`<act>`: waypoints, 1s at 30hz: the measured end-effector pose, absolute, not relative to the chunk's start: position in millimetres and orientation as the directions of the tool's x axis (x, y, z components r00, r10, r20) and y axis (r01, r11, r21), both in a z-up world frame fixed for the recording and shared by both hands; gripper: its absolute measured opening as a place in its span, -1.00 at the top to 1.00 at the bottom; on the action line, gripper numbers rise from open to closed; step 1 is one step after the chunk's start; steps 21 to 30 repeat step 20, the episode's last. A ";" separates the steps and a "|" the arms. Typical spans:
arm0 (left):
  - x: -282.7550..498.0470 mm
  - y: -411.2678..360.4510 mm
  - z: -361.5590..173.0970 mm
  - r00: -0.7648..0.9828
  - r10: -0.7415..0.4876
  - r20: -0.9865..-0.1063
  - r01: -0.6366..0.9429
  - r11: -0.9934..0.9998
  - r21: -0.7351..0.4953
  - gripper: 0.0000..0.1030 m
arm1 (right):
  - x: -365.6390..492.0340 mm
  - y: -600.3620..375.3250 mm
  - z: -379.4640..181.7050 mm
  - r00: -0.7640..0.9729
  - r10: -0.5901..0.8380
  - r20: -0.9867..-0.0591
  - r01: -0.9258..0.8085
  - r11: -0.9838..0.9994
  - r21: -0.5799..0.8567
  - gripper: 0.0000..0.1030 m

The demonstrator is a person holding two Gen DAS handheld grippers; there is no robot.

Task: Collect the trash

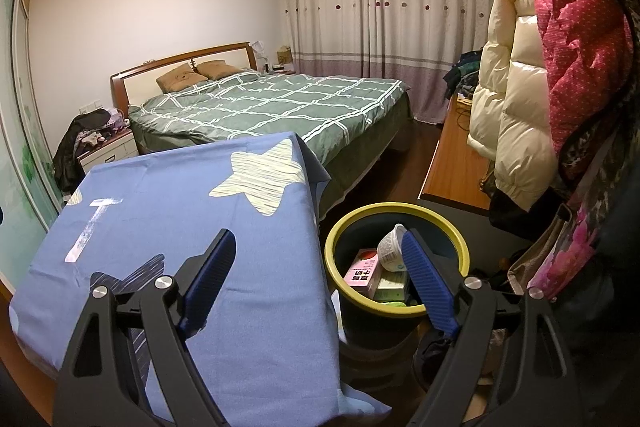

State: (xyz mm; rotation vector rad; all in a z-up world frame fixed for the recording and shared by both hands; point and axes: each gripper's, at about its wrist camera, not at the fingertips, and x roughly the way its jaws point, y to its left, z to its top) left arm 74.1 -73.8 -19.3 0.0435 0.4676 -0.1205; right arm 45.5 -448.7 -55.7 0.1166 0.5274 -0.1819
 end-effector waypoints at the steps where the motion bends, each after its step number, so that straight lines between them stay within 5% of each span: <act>1: 74.5 -73.8 -19.5 0.885 -0.104 -0.453 0.125 0.992 0.016 -0.91 | 45.4 -448.4 -55.8 0.848 -0.142 -0.510 0.202 0.977 0.064 -0.56; 13: 94.9 -64.4 -21.1 0.883 -0.115 -0.454 0.126 0.992 -0.006 -0.87 | 59.6 -445.0 -58.3 0.844 -0.117 -0.524 0.174 0.983 0.061 -0.56; 20: 199.3 -49.0 -62.5 0.791 -0.075 -0.607 0.104 0.994 0.013 -0.91 | 122.3 -425.9 -65.2 0.820 -0.032 -0.572 0.087 0.994 0.070 -0.69; 30: 199.3 -49.0 -62.5 0.791 -0.075 -0.607 0.104 0.994 0.013 -0.91 | 122.3 -425.9 -65.2 0.820 -0.032 -0.572 0.087 0.994 0.070 -0.69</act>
